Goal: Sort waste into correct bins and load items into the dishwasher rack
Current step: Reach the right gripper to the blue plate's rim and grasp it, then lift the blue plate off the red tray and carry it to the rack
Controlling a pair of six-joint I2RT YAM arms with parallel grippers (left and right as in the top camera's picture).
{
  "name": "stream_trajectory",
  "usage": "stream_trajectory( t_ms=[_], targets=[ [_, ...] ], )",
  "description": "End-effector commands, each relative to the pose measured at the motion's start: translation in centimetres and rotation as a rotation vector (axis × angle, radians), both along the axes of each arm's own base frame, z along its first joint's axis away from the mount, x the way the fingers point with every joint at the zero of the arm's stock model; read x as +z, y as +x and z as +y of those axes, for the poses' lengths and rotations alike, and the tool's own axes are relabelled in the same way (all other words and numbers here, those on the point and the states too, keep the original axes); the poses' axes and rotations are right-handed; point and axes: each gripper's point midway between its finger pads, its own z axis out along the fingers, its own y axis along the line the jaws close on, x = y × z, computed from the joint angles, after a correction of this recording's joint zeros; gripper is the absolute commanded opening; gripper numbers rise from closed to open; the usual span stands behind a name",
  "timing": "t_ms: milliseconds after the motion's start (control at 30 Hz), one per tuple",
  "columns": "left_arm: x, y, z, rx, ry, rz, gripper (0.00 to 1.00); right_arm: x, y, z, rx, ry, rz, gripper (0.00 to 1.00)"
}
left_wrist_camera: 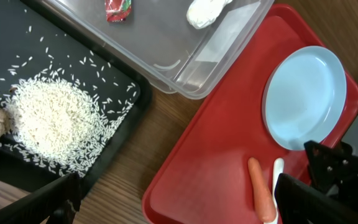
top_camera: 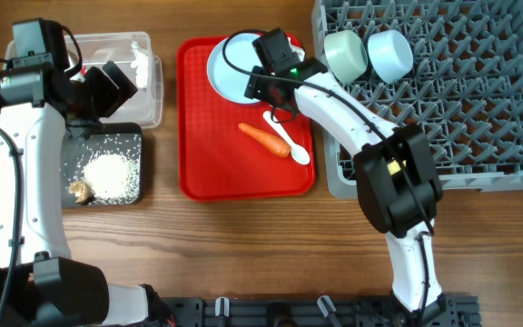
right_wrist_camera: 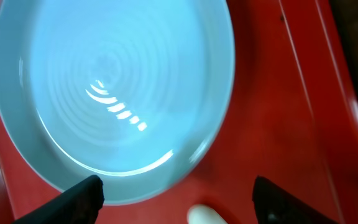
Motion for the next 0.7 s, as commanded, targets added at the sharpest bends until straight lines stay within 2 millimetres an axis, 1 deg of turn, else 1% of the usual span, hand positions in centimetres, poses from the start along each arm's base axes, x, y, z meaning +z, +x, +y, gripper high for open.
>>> stream_trajectory(
  t_ms=[0,33,67,100,133,200,300,333,367,467,533,567,667],
  targets=[
    [0.0,-0.3,0.2,0.008,0.003,0.005,1.0,-0.9,1.5,-0.1,-0.056,-0.029,-0.05,0.69],
    [0.0,-0.3,0.2,0.007,0.003,0.006,1.0,-1.0,1.6,-0.1,-0.055,-0.03,-0.051,0.65],
    [0.0,-0.3,0.2,0.007,0.003,0.006,1.0,-1.7,1.5,-0.2,-0.052,-0.037,-0.041,0.57],
    [-0.1,-0.3,0.2,0.007,0.003,0.008,1.0,-1.8,1.4,-0.2,-0.052,-0.039,-0.037,0.51],
    [-0.1,-0.4,0.2,0.007,0.002,0.009,1.0,-2.6,1.1,-0.4,-0.052,-0.049,-0.021,0.47],
    [-0.1,-0.4,0.2,0.007,0.002,0.009,1.0,-3.1,0.7,-0.7,-0.051,-0.06,-0.004,0.44],
    [-0.1,-0.3,0.2,0.007,0.003,0.009,1.0,-3.6,0.4,-1.2,-0.057,-0.078,0.005,0.43],
    [-0.1,-0.3,0.2,0.007,0.003,0.009,1.0,-3.8,0.4,-1.5,-0.063,-0.091,0.003,0.4],
    [-0.1,-0.3,0.2,0.007,0.003,0.009,1.0,-3.9,0.4,-1.6,-0.067,-0.097,0.002,0.36],
    [-0.1,-0.3,0.2,0.007,0.003,0.009,1.0,-4.4,0.3,-2.0,-0.071,-0.12,0.004,0.16],
    [-0.1,-0.3,0.2,0.007,0.003,0.009,1.0,-4.6,0.3,-2.2,-0.076,-0.132,0.004,0.07],
    [-0.1,-0.3,0.2,0.007,0.003,0.009,1.0,-4.5,0.4,-2.4,-0.08,-0.138,0.001,0.04],
    [-0.1,-0.3,0.2,0.007,0.003,0.009,1.0,-4.6,0.5,-2.9,-0.092,-0.155,-0.007,0.04]
  ],
)
